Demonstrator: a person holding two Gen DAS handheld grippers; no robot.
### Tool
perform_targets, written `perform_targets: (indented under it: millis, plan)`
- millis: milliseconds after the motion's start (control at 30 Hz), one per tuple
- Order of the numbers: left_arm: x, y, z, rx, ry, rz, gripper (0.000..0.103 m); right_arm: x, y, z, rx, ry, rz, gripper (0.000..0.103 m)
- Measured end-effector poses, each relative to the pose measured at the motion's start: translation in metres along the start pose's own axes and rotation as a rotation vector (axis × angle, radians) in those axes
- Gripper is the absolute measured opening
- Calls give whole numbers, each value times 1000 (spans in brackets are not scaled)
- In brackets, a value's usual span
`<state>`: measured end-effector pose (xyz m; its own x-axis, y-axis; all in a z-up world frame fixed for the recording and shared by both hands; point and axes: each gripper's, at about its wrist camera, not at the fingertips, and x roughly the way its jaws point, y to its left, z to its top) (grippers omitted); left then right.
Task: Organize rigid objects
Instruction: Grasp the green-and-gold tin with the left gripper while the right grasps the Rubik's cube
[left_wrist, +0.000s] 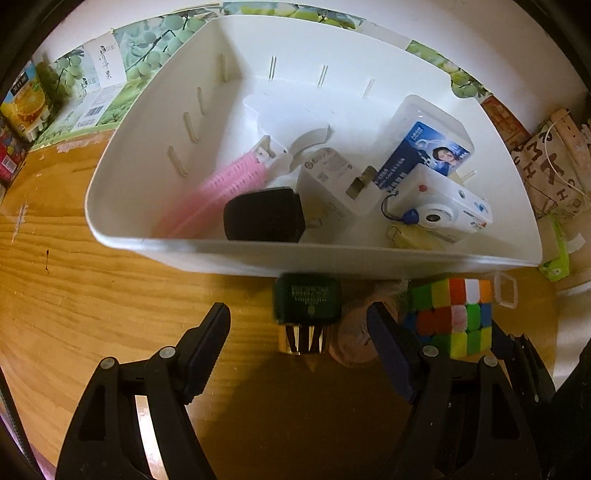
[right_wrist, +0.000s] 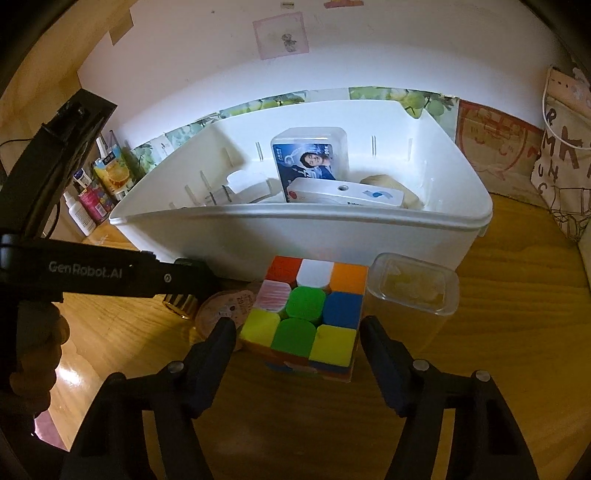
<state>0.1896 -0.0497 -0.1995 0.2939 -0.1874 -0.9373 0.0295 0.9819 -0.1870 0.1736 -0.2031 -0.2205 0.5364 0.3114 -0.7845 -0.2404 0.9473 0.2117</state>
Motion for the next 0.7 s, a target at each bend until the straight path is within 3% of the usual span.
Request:
perform_targets:
  millis: [367,533,700]
  plan:
    - [18,4,11,-23,4,-4,77,1,1,0,-15,-9,8,65]
    - [23,11,12,-37,23,-33,48,2,1,0,-21,-12,4,65]
    - [23,15,10,-43,34,-41,46,2,5,0,-52,-2,13,65]
